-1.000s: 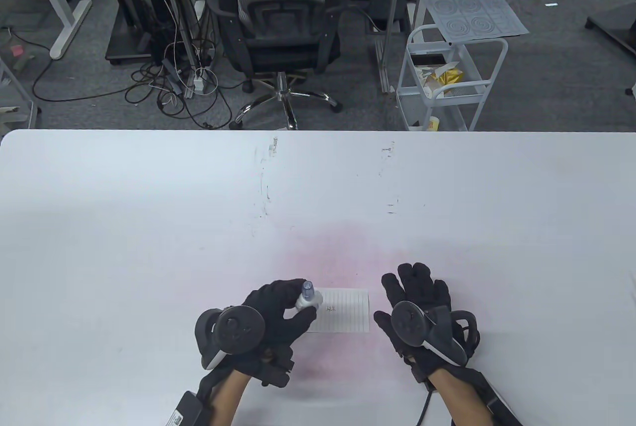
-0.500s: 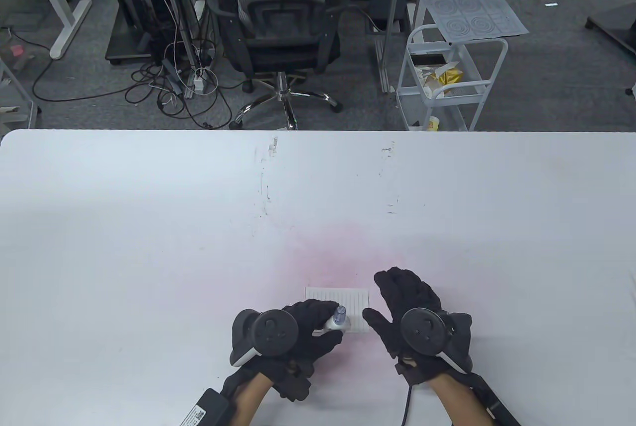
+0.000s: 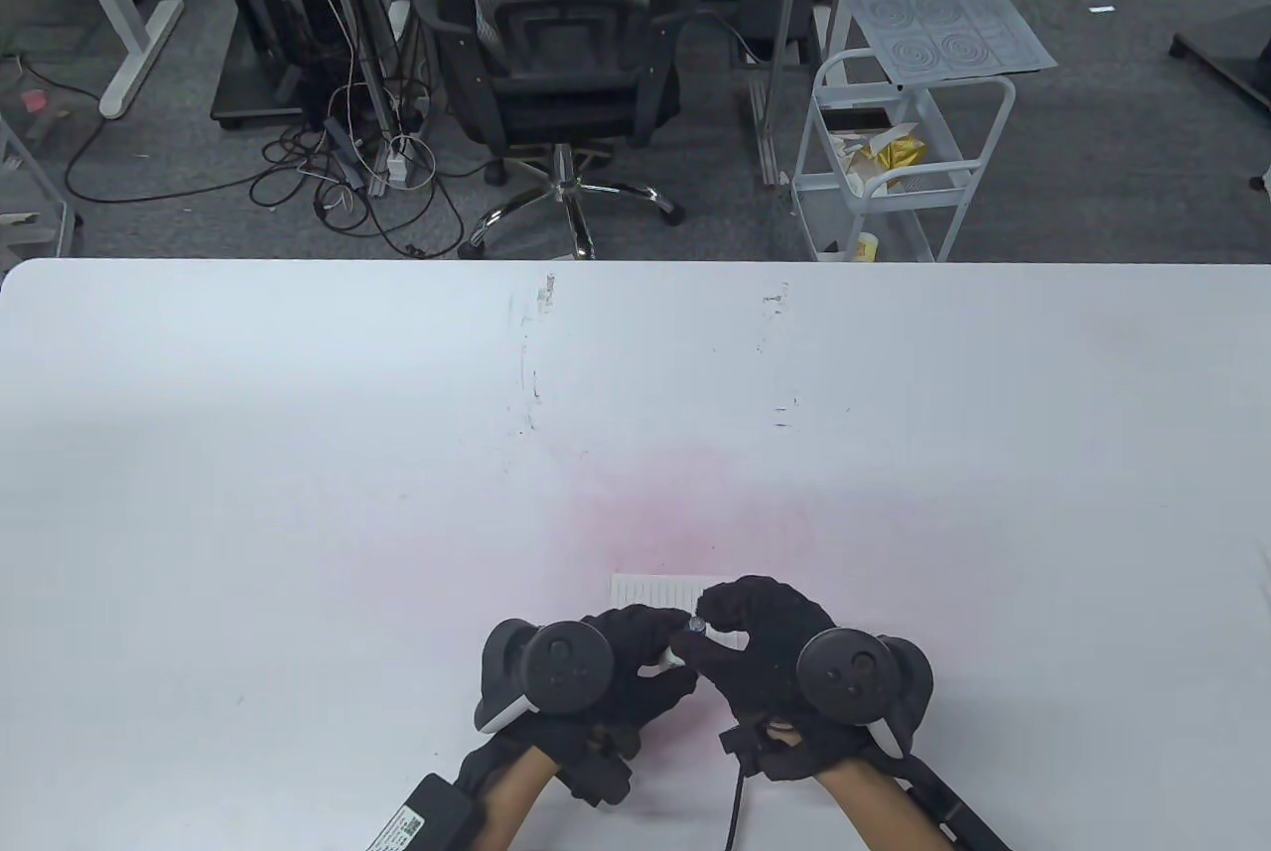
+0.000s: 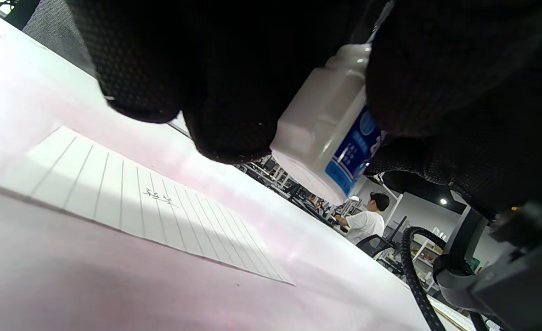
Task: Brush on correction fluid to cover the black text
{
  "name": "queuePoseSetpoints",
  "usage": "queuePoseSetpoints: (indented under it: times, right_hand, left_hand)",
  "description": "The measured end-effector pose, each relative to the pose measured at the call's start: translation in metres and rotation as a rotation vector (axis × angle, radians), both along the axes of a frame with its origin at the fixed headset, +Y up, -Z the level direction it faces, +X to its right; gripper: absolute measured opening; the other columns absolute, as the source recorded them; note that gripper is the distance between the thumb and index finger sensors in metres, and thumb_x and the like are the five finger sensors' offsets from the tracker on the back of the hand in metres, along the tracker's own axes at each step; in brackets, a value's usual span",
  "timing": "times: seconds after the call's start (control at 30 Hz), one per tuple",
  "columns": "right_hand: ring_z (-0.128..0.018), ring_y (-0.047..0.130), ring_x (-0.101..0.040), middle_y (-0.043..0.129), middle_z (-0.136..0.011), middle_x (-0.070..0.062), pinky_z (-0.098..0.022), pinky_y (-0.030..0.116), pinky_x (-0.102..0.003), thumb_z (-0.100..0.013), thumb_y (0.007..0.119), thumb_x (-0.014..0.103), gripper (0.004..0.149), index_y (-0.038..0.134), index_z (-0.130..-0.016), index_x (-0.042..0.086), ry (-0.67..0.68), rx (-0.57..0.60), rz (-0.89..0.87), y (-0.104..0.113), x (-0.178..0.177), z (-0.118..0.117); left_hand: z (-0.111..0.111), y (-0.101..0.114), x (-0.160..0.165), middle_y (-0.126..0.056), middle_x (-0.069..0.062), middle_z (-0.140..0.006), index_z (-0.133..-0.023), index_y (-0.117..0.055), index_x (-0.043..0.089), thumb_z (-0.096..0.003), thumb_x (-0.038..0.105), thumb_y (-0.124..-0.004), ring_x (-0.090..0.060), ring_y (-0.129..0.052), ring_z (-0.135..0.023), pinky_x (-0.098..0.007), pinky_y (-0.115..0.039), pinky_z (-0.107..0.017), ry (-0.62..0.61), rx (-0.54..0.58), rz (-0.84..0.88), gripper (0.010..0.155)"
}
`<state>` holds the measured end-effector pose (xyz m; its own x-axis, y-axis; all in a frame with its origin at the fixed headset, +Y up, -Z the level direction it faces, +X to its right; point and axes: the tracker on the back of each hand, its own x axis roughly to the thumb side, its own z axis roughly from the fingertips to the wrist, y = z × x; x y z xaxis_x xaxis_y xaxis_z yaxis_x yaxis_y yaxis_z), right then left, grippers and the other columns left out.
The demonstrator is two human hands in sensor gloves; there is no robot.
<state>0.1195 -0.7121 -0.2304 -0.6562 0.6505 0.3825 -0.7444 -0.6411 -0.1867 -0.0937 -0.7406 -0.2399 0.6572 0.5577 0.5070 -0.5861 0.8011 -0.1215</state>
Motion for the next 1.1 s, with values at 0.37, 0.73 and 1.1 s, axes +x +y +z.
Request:
queuePoseSetpoints:
  times: [0.37, 0.73, 1.1]
  right_hand:
    - [-0.052, 0.099, -0.032, 0.088, -0.067, -0.008, -0.048, 0.077, -0.056, -0.033, 0.088, 0.049, 0.050, 0.084, -0.072, 0.017, 0.119, -0.007, 0.019, 0.0007, -0.0063, -0.0015]
    - [-0.051, 0.098, -0.029, 0.088, -0.065, -0.003, -0.050, 0.075, -0.055, -0.029, 0.090, 0.058, 0.055, 0.083, -0.070, 0.022, 0.042, 0.002, 0.062, -0.0026, -0.0061, 0.0022]
    - [-0.068, 0.095, -0.037, 0.083, -0.080, -0.009, -0.057, 0.069, -0.061, -0.036, 0.085, 0.040, 0.054, 0.078, -0.084, 0.017, 0.193, -0.061, -0.032, -0.0020, -0.0089, 0.0050]
  left_hand:
    - [-0.0001, 0.0007, 0.0013, -0.100, -0.008, -0.074, -0.082, -0.085, 0.022, -0.0336, 0.050, -0.093, -0.019, -0.109, -0.052, -0.042, -0.089, -0.051, -0.010, -0.003, -0.023, 0.057]
    - [0.0026, 0.0030, 0.0014, -0.101, -0.008, -0.073, -0.082, -0.085, 0.022, -0.0333, 0.050, -0.094, -0.019, -0.109, -0.052, -0.042, -0.090, -0.051, -0.004, 0.026, -0.050, 0.057]
    - [0.0028, 0.0029, -0.0005, -0.101, -0.008, -0.073, -0.082, -0.086, 0.022, -0.0330, 0.050, -0.094, -0.019, -0.109, -0.051, -0.042, -0.090, -0.050, 0.002, 0.035, -0.047, 0.057]
